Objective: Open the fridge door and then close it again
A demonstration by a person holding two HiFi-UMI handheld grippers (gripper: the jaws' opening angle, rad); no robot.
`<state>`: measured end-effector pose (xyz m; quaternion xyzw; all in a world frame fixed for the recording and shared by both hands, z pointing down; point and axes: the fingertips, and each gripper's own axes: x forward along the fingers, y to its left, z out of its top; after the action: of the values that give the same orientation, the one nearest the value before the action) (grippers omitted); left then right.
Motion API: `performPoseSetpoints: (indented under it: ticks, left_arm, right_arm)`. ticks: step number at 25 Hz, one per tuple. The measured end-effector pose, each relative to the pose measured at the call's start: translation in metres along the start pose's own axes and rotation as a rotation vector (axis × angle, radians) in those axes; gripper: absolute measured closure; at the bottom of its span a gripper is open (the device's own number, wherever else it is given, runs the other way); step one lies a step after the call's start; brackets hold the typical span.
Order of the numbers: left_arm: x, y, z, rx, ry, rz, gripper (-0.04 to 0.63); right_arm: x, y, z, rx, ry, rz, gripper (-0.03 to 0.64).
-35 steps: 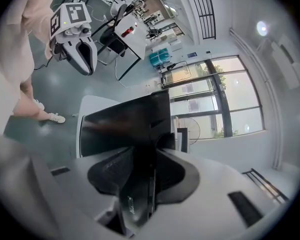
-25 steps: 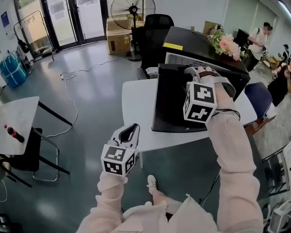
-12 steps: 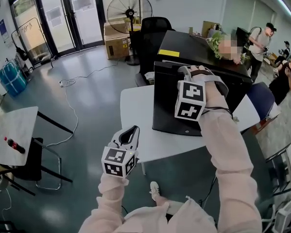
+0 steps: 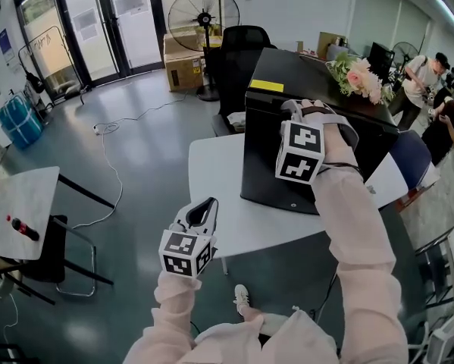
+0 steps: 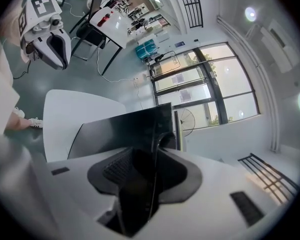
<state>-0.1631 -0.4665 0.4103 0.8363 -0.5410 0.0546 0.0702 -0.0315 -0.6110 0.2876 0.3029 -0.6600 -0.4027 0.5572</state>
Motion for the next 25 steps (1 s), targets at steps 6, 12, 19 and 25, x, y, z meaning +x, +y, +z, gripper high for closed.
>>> performPoseSetpoints:
  ticks: [6, 12, 19, 25]
  left_arm:
    - [0.002, -0.001, 0.001, 0.0, 0.0, -0.001, 0.583]
    - [0.006, -0.009, 0.004, 0.003, -0.011, -0.008, 0.583]
    - [0.001, -0.016, 0.005, 0.002, -0.026, -0.003, 0.583]
    - [-0.021, -0.026, 0.003, -0.003, -0.039, 0.006, 0.583]
  right_arm:
    - [-0.004, 0.0, -0.002, -0.024, -0.051, -0.08, 0.465]
    - [-0.021, -0.011, -0.005, 0.071, -0.162, -0.186, 0.445]
    - [-0.083, -0.025, -0.012, 0.474, -0.444, -0.325, 0.501]
    - [-0.133, 0.004, -0.033, 0.935, -0.647, -0.316, 0.568]
